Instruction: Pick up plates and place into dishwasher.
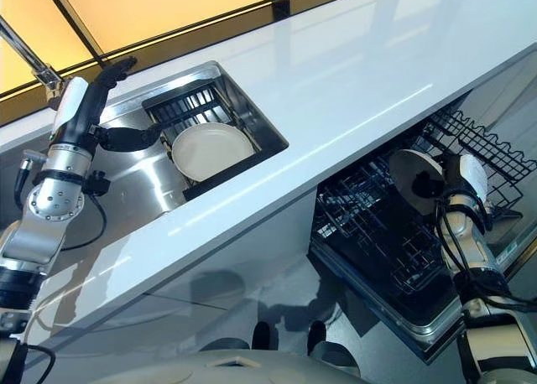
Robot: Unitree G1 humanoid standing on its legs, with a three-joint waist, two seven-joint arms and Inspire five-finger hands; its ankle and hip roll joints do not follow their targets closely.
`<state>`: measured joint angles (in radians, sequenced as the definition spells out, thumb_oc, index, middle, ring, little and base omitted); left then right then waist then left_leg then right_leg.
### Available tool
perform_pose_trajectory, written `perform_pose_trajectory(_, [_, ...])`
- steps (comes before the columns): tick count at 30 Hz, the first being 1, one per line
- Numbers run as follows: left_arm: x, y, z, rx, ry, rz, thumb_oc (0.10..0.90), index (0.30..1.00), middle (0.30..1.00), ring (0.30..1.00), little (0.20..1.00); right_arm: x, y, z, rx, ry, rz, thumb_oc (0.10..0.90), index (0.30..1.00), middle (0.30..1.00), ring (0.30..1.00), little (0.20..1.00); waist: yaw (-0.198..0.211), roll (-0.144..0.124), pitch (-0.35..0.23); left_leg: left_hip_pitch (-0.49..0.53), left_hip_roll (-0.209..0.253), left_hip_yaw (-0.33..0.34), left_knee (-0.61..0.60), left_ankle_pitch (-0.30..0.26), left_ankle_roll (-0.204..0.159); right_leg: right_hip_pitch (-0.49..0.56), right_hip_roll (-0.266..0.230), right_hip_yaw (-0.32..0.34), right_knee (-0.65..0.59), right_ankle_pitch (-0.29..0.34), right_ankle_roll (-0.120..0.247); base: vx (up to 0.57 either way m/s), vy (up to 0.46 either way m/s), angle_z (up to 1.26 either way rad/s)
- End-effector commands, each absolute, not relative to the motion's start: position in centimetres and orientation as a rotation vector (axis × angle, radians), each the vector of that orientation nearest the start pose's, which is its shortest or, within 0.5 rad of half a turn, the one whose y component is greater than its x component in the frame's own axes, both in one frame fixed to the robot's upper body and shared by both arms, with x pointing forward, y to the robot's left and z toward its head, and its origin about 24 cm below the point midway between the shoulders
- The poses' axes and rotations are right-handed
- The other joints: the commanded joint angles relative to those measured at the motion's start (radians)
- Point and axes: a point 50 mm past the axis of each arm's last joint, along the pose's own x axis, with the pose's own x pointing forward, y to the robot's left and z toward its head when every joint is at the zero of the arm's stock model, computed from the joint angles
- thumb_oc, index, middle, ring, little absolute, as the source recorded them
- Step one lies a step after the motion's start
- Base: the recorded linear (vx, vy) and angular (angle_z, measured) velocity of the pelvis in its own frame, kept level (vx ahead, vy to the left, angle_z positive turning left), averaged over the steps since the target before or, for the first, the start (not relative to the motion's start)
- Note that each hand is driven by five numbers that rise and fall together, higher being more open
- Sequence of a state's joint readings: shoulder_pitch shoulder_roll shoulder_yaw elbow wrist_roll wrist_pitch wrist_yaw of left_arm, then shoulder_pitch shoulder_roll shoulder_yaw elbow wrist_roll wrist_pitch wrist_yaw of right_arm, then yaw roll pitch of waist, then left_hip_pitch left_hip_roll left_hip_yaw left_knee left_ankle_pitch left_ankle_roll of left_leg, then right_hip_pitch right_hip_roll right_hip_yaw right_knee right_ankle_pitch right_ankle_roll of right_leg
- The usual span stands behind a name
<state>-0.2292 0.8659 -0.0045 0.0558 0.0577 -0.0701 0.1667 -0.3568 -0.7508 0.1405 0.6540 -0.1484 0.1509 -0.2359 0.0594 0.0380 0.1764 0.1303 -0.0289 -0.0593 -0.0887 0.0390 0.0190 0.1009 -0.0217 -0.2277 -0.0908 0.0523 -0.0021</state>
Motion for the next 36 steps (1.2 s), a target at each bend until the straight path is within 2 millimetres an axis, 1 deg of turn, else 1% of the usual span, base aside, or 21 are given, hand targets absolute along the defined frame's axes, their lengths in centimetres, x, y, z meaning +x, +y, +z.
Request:
perform_pose_trajectory(1, [28.4, 29.0, 23.6, 0.95, -0.552, 0.262, 0.8, 0.9, 0.9, 0.9, 0.9, 31.4, -36.9, 14.6, -1.13, 0.187, -0.518, 0.1, 0.3, 0.3, 0.3, 0.2, 0.019, 0.0, -0.05, -0.036, -0.027, 0.077, 0.027, -0.093, -0.024, -0.012, 0.019, -0.039, 0.147, -0.191, 0.046, -0.09, -0.015, 0.03])
perform_pose_trajectory(3, [28.5, 29.0, 24.3, 0.95, -0.571, 0.274, 0.8, 0.9, 0.9, 0.9, 0.9, 31.7, -37.2, 15.0, -1.145, 0.226, -0.525, 0.1, 0.3, 0.3, 0.3, 0.2, 0.026, 0.003, -0.03, -0.066, -0.025, 0.075, 0.033, -0.081, -0.031, -0.027, 0.021, -0.039, 0.136, -0.181, 0.042, -0.14, -0.013, 0.04])
perform_pose_trajectory(4, [28.6, 29.0, 24.6, 0.949, -0.581, 0.281, 0.8, 0.9, 0.9, 0.9, 0.9, 31.9, -37.3, 15.1, -1.144, 0.246, -0.532, 0.21, 0.394, 0.394, 0.394, 0.31, 0.029, 0.005, -0.019, -0.077, -0.024, 0.074, 0.035, -0.077, -0.033, -0.033, 0.022, -0.038, 0.133, -0.179, 0.04, -0.12, -0.009, 0.06])
perform_pose_trajectory(6, [28.7, 29.0, 25.0, 0.95, -0.592, 0.291, 0.8, 0.9, 0.9, 0.9, 0.9, 32.0, -37.5, 15.1, -1.142, 0.289, -0.54, 0.564, 0.698, 0.698, 0.698, 0.664, 0.031, 0.008, -0.006, -0.093, -0.023, 0.074, 0.038, -0.072, -0.035, -0.042, 0.023, -0.038, 0.13, -0.176, 0.038, -0.12, -0.012, 0.08])
perform_pose_trajectory(7, [28.7, 29.0, 25.5, 0.95, -0.603, 0.298, 0.8, 0.9, 0.9, 0.9, 0.9, 31.9, -37.9, 14.8, -1.14, 0.337, -0.546, 0.8, 0.9, 0.9, 0.9, 0.9, 0.035, 0.01, 0.009, -0.106, -0.021, 0.072, 0.038, -0.065, -0.038, -0.049, 0.025, -0.038, 0.125, -0.172, 0.034, -0.14, -0.014, 0.08])
perform_pose_trajectory(11, [28.7, 29.1, 26.0, 0.95, -0.609, 0.298, 0.8, 0.9, 0.9, 0.9, 0.9, 31.5, -38.5, 13.3, -1.117, 0.456, -0.538, 0.8, 0.9, 0.9, 0.9, 0.9, 0.041, 0.013, 0.029, -0.117, -0.02, 0.07, 0.044, -0.06, -0.038, -0.052, 0.024, -0.045, 0.127, -0.172, 0.026, -0.07, 0.002, 0.07])
perform_pose_trajectory(14, [28.7, 29.0, 26.0, 0.955, -0.602, 0.281, 0.8, 0.9, 0.9, 0.9, 0.9, 31.1, -38.6, 11.9, -1.08, 0.519, -0.522, 0.8, 0.9, 0.9, 0.9, 0.9, 0.043, 0.015, 0.032, -0.112, -0.024, 0.072, 0.05, -0.065, -0.034, -0.049, 0.017, -0.054, 0.138, -0.178, 0.023, -0.02, 0.027, 0.07])
perform_pose_trajectory(19, [28.8, 28.7, 25.5, 0.974, -0.58, 0.242, 0.8, 0.9, 0.9, 0.9, 0.9, 31.1, -38.2, 11.1, -1.023, 0.512, -0.511, 0.8, 0.9, 0.9, 0.9, 0.9, 0.038, 0.019, 0.02, -0.086, -0.035, 0.074, 0.048, -0.076, -0.025, -0.04, 0.005, -0.059, 0.151, -0.18, 0.028, 0.0, 0.077, 0.02])
perform_pose_trajectory(22, [28.9, 28.8, 25.1, 0.985, -0.55, 0.221, 0.8, 0.9, 0.9, 0.9, 0.9, 31.6, -37.3, 11.2, -1.015, 0.461, -0.482, 0.8, 0.9, 0.9, 0.9, 0.9, 0.033, 0.022, 0.006, -0.061, -0.043, 0.085, 0.038, -0.085, -0.018, -0.027, -0.005, -0.059, 0.14, -0.169, 0.041, 0.02, 0.13, -0.02])
perform_pose_trajectory(28, [28.8, 29.7, 23.8, 1.044, -0.467, 0.206, 0.8, 0.9, 0.9, 0.9, 0.9, 32.9, -34.3, 12.7, -1.009, 0.292, -0.399, 0.8, 0.9, 0.9, 0.9, 0.9, 0.022, 0.027, -0.014, -0.016, -0.05, 0.139, 0.01, -0.096, -0.006, -0.009, -0.02, -0.08, 0.115, -0.14, 0.078, 0.01, 0.138, -0.23])
perform_pose_trajectory(33, [29.2, 30.1, 23.5, 1.051, -0.396, 0.177, 0.8, 0.9, 0.9, 0.9, 0.9, 32.9, -32.8, 13.9, -0.983, 0.158, -0.363, 0.8, 0.9, 0.9, 0.9, 0.9, -0.005, 0.022, -0.029, -0.01, -0.055, 0.151, 0.001, -0.101, -0.001, -0.008, -0.014, -0.052, 0.089, -0.124, 0.091, -0.03, 0.081, -0.24])
perform_pose_trajectory(36, [29.8, 30.1, 22.8, 1.055, -0.322, 0.138, 0.8, 0.9, 0.9, 0.9, 0.9, 32.7, -32.1, 14.5, -0.952, 0.086, -0.35, 0.8, 0.9, 0.9, 0.9, 0.9, -0.027, 0.018, -0.035, -0.012, -0.055, 0.142, 0.001, -0.1, 0.0, -0.006, -0.006, -0.017, 0.07, -0.113, 0.094, -0.03, 0.019, -0.16])
